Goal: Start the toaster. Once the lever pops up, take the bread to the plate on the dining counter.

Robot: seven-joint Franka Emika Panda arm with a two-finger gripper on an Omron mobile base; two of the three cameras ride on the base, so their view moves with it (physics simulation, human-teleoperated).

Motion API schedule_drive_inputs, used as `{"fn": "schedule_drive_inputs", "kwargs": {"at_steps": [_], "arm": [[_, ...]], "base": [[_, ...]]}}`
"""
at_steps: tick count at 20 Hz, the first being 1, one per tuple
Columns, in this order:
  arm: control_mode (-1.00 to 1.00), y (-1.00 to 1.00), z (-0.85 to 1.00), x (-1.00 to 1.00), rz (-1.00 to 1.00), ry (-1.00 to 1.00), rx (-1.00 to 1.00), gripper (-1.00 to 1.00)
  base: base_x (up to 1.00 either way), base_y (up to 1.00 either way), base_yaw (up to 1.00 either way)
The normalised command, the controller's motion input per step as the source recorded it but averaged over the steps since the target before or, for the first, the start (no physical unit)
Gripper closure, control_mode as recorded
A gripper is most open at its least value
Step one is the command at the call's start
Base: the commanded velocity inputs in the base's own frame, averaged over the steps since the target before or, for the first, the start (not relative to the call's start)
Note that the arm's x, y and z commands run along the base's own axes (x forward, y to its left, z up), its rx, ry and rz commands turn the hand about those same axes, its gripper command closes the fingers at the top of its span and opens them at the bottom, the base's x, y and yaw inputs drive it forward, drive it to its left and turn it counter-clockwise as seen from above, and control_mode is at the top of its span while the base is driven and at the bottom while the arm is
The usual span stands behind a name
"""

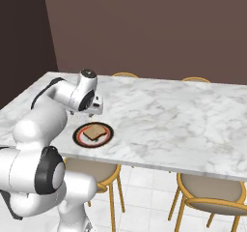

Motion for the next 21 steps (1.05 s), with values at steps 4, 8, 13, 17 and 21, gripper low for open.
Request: {"fn": "schedule_drive_inputs", "kwargs": {"at_steps": [4, 8, 13, 17, 21], "arm": [[-1.0, -0.04, 0.49, -0.39, -0.04, 0.0, -0.04, -1.0], [-1.0, -0.13, 0.44, -0.63, -0.06, 0.0, -0.05, -1.0], [-1.0, -0.29, 0.31, -0.78, -0.1, 0.0, -0.05, -1.0], [-1.0, -0.34, 0.42, -0.88, -0.11, 0.0, -0.03, -1.0], [-1.0, -0.28, 0.4, -0.98, -0.13, 0.0, -0.03, -1.0]], "base": [[0.0, 0.0, 0.0], [0.0, 0.0, 0.0], [0.0, 0.0, 0.0], [0.0, 0.0, 0.0], [0.0, 0.0, 0.0]]}}
